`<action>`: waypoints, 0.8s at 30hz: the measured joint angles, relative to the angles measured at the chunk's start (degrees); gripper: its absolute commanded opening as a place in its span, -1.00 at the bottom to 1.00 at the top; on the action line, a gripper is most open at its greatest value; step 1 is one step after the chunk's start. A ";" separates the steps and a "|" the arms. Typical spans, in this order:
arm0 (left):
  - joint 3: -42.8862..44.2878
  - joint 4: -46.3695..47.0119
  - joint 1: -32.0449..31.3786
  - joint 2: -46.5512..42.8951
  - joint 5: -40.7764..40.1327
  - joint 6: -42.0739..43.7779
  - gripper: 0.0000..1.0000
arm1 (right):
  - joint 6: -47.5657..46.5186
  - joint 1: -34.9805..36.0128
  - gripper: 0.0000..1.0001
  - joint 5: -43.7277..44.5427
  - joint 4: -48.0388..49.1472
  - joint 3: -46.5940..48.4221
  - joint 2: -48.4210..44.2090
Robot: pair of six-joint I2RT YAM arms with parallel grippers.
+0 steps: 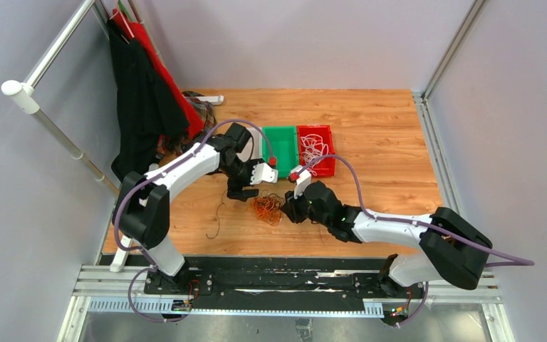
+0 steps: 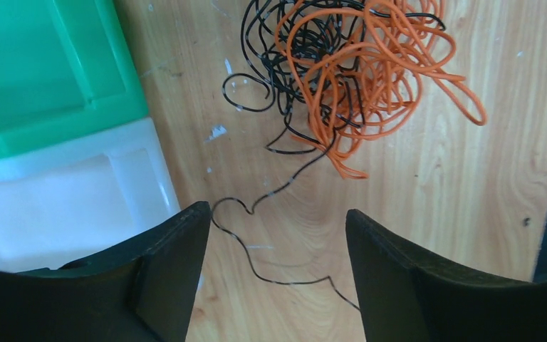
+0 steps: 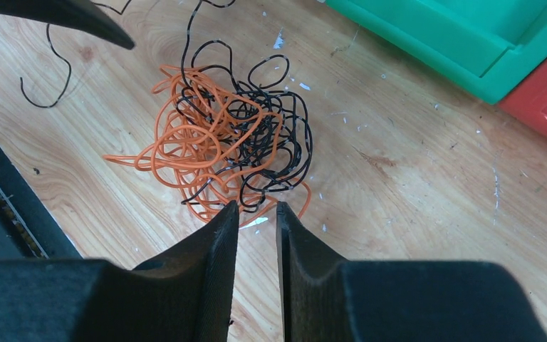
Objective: Untangle the cables
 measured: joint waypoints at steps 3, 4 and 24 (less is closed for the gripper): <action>0.74 0.83 0.00 2.08 0.44 3.32 0.25 | 0.76 0.00 -0.53 0.04 0.63 -0.50 -0.48; 0.74 1.16 0.00 2.32 0.52 4.24 0.18 | 1.18 0.00 -0.55 0.07 0.68 -0.68 -0.81; -4.09 10.10 -0.17 1.22 1.09 4.81 -0.99 | 3.06 -0.04 -0.12 6.08 -2.86 -4.83 -19.91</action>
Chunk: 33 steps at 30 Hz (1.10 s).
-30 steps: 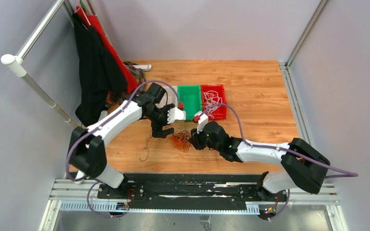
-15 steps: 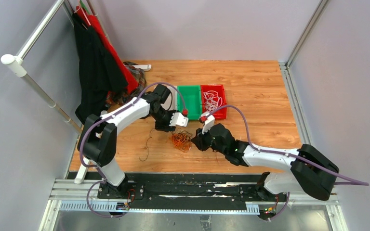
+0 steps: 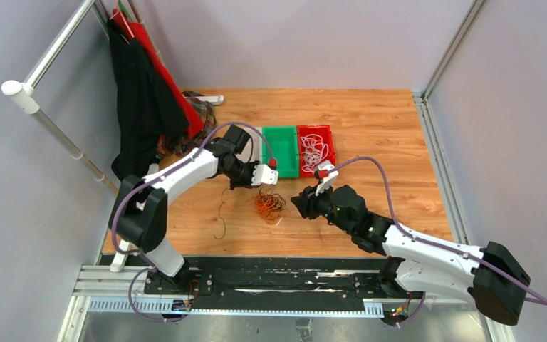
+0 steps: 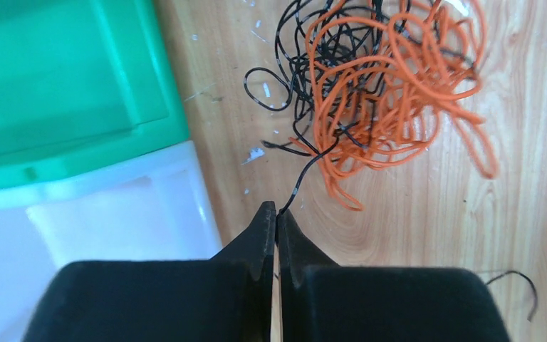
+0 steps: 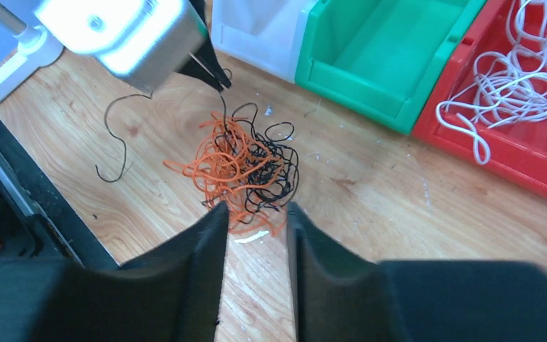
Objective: Untangle the cables
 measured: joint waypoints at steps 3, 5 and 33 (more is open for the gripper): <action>0.00 -1.09 -0.13 -5.07 0.09 -2.54 -0.99 | -0.24 0.00 0.16 -0.07 -2.67 0.02 -2.91; 0.57 -2.97 -0.48 -9.07 0.33 -4.35 -0.99 | -0.39 0.02 0.30 -0.35 -5.64 0.48 -4.98; 11.32 -18.34 -4.15 -22.77 10.21 -36.79 -0.99 | -8.07 10.38 0.26 4.96 10.12 13.07 13.11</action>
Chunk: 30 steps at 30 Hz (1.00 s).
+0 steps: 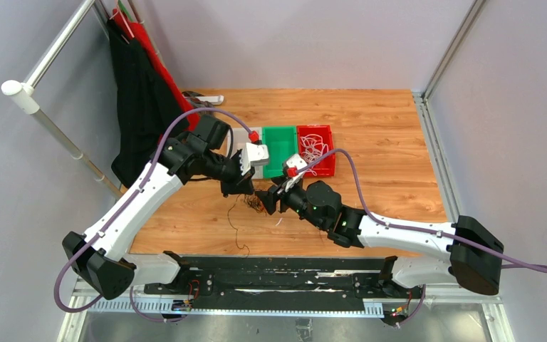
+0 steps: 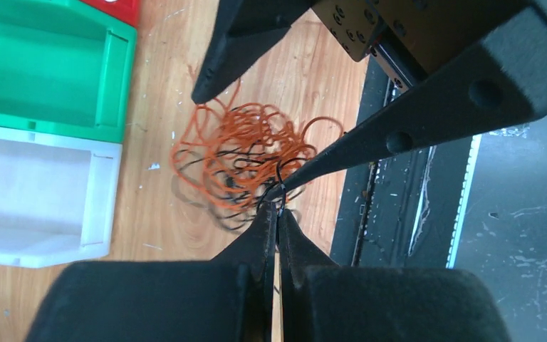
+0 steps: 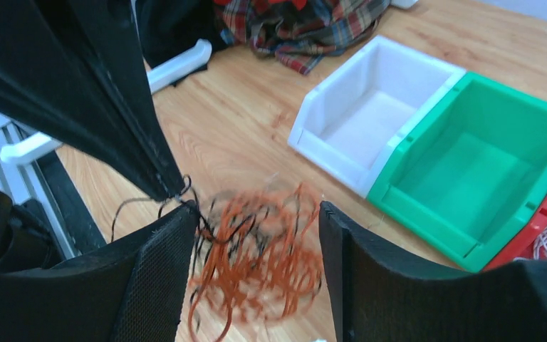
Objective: Untangle the cables
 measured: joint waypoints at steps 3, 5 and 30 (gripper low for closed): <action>0.00 -0.35 -0.02 -0.17 0.31 -0.50 -0.99 | -0.15 0.04 0.25 1.42 2.25 0.00 -0.22; 0.00 -0.35 -0.13 -0.17 0.48 -0.90 -0.99 | -0.26 0.11 0.21 2.23 2.86 0.00 -0.48; 11.13 -8.94 -1.88 3.39 9.46 -1.27 -0.99 | -0.74 0.24 0.08 6.80 13.62 -1.73 4.37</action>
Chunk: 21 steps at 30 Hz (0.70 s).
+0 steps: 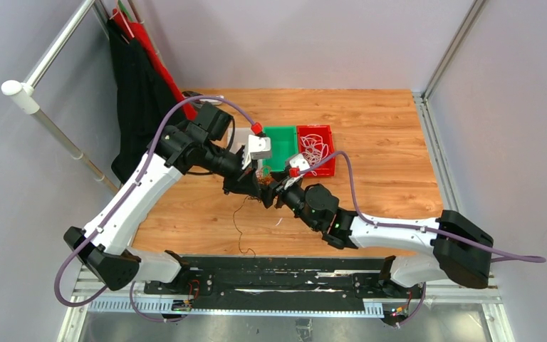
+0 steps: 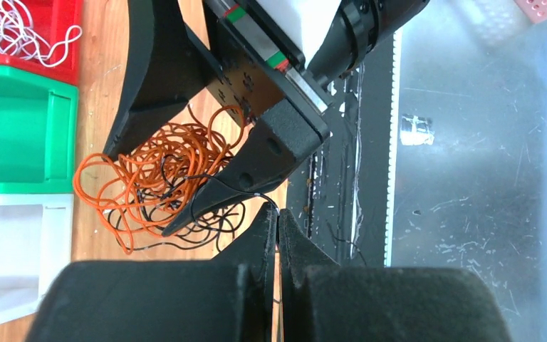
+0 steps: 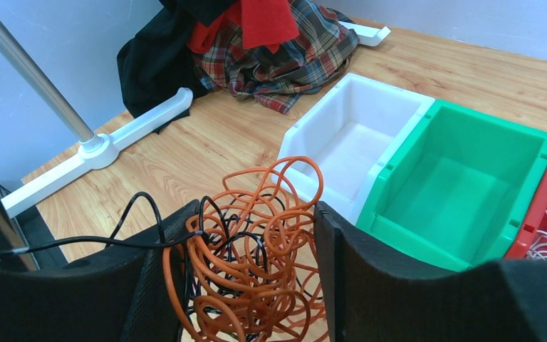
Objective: Untangle the cables
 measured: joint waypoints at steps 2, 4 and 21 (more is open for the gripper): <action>0.96 -0.79 0.00 0.66 0.22 0.02 -0.99 | 0.07 0.00 -0.09 0.00 1.05 -0.37 0.57; 1.88 -1.27 0.00 1.11 0.20 0.02 -0.99 | 0.20 0.00 -0.23 0.02 1.81 -0.98 0.76; 23.08 -4.50 -0.28 1.86 -3.43 0.15 -0.99 | 5.68 -0.61 -0.29 5.09 2.82 -19.30 -2.29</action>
